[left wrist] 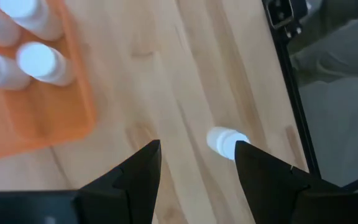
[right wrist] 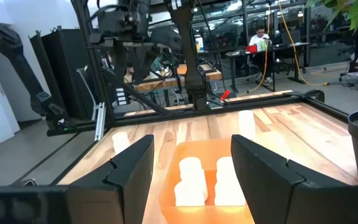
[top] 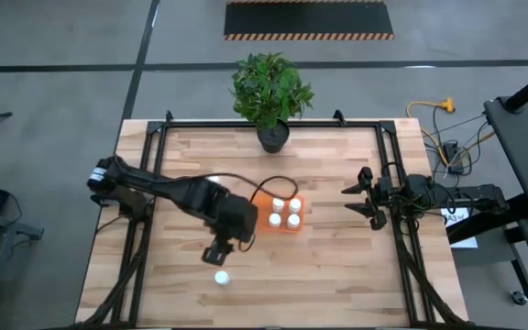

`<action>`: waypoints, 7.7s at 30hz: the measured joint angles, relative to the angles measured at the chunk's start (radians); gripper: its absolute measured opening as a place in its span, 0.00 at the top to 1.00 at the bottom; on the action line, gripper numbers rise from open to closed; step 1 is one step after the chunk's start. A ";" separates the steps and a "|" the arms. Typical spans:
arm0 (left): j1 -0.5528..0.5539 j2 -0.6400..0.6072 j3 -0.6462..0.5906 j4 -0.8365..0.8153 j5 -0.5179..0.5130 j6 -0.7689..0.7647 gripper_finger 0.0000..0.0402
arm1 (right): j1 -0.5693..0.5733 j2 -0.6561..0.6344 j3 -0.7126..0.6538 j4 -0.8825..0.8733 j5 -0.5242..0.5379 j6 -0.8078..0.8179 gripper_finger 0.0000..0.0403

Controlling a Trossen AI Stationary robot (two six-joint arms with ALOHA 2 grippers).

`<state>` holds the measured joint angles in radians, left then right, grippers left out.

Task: Pick and place pill bottles into a basket
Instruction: Put the white pill bottle into the orange bin

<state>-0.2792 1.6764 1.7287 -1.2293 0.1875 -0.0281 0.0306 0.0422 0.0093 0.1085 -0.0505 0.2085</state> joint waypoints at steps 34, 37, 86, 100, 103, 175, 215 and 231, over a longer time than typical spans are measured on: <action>-0.260 -0.060 -0.392 0.394 -0.005 -0.336 0.53 | 0.000 0.001 0.000 0.000 0.000 -0.002 0.50; -0.260 -0.060 -0.422 0.448 0.031 -0.335 0.53 | 0.000 0.001 0.000 0.000 0.000 -0.001 0.50; -0.259 -0.068 -0.501 0.453 -0.012 -0.294 0.35 | 0.000 0.001 0.000 0.000 0.000 -0.002 0.50; -0.259 -0.061 -0.512 0.498 -0.065 -0.277 0.35 | 0.000 0.002 0.000 0.000 0.000 -0.002 0.50; -0.259 -0.061 -0.512 0.500 -0.066 -0.278 0.35 | 0.000 0.002 0.000 0.000 0.000 0.000 0.50; -0.259 -0.060 -0.701 0.733 -0.072 -0.359 0.50 | 0.000 0.004 0.000 0.000 0.000 -0.002 0.50; -0.005 -0.250 -0.623 0.590 -0.071 -0.422 0.64 | 0.000 0.006 0.000 0.000 0.000 -0.001 0.50; 0.218 -0.239 -0.435 0.468 -0.075 -0.252 0.64 | 0.000 0.008 0.000 0.000 0.000 0.000 0.50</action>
<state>-0.0608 1.4372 1.2938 -0.7615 0.1129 -0.2805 0.0304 0.0501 0.0093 0.1088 -0.0502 0.2084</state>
